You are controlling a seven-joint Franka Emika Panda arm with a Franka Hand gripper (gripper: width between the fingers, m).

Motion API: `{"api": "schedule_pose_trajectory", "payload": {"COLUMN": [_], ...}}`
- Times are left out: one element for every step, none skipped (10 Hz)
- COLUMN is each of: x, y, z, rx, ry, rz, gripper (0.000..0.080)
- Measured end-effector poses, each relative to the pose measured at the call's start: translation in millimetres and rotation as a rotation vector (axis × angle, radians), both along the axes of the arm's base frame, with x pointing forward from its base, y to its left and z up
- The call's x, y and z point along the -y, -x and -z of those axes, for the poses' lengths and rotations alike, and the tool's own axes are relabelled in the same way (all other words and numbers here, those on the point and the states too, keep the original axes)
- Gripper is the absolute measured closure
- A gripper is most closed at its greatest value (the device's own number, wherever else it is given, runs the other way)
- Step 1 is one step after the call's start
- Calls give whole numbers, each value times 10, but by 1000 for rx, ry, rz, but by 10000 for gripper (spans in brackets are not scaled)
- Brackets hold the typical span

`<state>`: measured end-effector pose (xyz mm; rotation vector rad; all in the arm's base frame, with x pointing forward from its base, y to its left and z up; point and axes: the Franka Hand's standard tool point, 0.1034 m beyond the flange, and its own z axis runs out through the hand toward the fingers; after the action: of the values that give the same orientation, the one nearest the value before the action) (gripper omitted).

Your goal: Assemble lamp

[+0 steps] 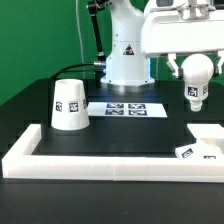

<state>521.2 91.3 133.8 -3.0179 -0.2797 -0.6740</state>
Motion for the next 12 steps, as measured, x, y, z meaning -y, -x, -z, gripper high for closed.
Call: {"api": "schedule_pose_trajectory", "payload": {"x": [87,119,119,119,127,138,144,190,222,218,238,236], "y": [-170,-290,-345,-330,-340,-343,-353,-393,-418,-517,-641,-710], "z": [-87,-142,-174,-157,-159,-156,-160,-179,-131,-181,-262,-298], "rx": [26,38,36,34,46,66,78,150,166,145,156,156], "ry": [17,22,20,21,21,23,24,32,44,48,50,48], "rz": [-19,-25,-23,-23,-21,-19,-18,-14,-22,-37,-40,-39], "gripper": [222,222,222,222,222,222,222,222,222,222,222,222]}}
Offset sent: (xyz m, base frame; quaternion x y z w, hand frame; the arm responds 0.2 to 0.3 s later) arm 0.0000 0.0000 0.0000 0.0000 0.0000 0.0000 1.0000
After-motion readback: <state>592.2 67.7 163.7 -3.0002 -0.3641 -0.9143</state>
